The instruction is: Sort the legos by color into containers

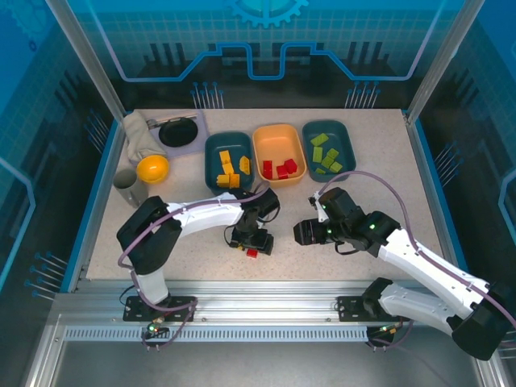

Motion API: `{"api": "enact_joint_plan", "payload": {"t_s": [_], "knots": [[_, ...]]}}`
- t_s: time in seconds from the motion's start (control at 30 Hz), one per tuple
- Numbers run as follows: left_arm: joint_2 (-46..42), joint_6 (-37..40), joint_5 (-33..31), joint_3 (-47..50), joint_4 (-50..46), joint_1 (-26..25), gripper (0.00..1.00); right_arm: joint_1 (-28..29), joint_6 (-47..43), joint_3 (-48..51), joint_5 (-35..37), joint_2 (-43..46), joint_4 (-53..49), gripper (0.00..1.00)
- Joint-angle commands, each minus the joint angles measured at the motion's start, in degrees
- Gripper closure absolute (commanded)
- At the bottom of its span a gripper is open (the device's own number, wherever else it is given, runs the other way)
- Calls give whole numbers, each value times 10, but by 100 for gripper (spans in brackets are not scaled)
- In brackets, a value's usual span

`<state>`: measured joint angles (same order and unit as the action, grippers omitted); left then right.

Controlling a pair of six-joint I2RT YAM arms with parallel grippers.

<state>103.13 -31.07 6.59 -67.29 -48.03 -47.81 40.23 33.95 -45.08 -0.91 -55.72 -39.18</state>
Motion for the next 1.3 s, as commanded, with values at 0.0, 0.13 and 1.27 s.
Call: {"api": "enact_joint_plan", "payload": {"t_s": [0.0, 0.13, 1.27], "knots": [[19, 13, -22, -2, 2, -3, 32, 6, -12, -6, 0, 7, -12, 31], [37, 14, -38, -2, 5, -4, 38, 6, -21, -13, -4, 2, -12, 31], [216, 5, -61, -557, -96, 127, 66, -235, 80, -56, -134, -7, 214, 30]]}}
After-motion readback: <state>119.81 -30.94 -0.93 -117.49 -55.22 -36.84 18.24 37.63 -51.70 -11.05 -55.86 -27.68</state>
